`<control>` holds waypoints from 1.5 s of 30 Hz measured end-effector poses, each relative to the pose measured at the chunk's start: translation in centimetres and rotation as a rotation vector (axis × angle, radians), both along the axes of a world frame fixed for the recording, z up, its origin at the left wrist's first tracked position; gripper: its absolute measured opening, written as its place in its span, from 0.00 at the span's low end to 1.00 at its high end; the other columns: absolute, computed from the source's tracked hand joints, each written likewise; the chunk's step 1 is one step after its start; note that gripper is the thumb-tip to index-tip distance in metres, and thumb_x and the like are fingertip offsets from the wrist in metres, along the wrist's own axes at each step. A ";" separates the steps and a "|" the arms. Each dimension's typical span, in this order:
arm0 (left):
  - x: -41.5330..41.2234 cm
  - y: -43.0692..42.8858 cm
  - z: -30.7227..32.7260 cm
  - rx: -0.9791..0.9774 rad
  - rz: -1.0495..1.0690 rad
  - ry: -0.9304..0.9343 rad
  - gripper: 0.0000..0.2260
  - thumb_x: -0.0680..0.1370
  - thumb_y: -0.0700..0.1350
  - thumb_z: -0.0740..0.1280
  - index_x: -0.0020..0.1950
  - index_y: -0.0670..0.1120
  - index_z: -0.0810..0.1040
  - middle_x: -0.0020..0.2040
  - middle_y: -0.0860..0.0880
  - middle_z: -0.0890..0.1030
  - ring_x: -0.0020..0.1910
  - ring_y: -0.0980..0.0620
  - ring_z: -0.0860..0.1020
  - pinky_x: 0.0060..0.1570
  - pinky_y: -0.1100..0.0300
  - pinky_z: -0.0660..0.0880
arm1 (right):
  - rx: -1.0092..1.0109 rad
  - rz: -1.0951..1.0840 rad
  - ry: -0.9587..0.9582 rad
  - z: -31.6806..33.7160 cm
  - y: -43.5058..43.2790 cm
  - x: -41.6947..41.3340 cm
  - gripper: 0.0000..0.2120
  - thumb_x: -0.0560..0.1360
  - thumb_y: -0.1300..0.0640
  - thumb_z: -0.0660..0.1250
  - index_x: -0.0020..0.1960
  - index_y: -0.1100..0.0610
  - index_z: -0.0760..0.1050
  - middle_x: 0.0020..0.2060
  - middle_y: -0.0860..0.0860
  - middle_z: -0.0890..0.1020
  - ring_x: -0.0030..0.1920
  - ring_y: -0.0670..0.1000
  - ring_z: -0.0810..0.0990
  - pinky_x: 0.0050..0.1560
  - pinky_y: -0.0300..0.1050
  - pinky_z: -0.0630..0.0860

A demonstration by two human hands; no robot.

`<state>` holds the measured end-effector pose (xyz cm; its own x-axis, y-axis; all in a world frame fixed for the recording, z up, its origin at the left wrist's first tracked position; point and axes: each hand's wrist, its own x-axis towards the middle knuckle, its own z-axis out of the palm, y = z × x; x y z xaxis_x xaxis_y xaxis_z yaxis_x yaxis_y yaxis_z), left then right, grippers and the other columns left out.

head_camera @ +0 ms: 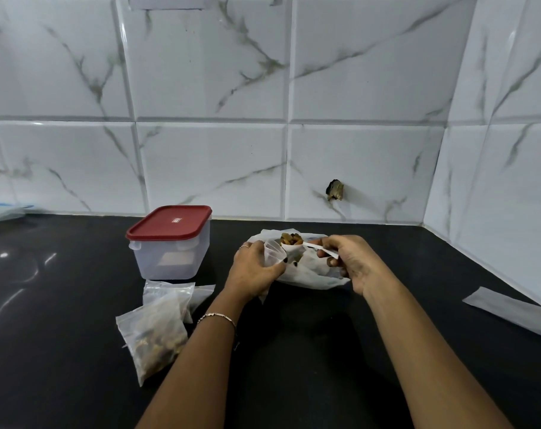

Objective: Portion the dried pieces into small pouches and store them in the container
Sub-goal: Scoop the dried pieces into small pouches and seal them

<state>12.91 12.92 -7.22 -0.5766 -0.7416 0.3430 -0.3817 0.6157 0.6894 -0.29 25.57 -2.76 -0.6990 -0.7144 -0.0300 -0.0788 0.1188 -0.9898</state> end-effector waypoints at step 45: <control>-1.0 0.8 0.3 0.365 -0.251 0.474 0.23 0.66 0.47 0.72 0.59 0.49 0.73 0.55 0.47 0.80 0.56 0.48 0.79 0.57 0.52 0.77 | -0.424 0.010 1.119 0.4 1.1 2.3 0.07 0.77 0.62 0.68 0.52 0.53 0.80 0.45 0.45 0.83 0.47 0.42 0.79 0.48 0.36 0.75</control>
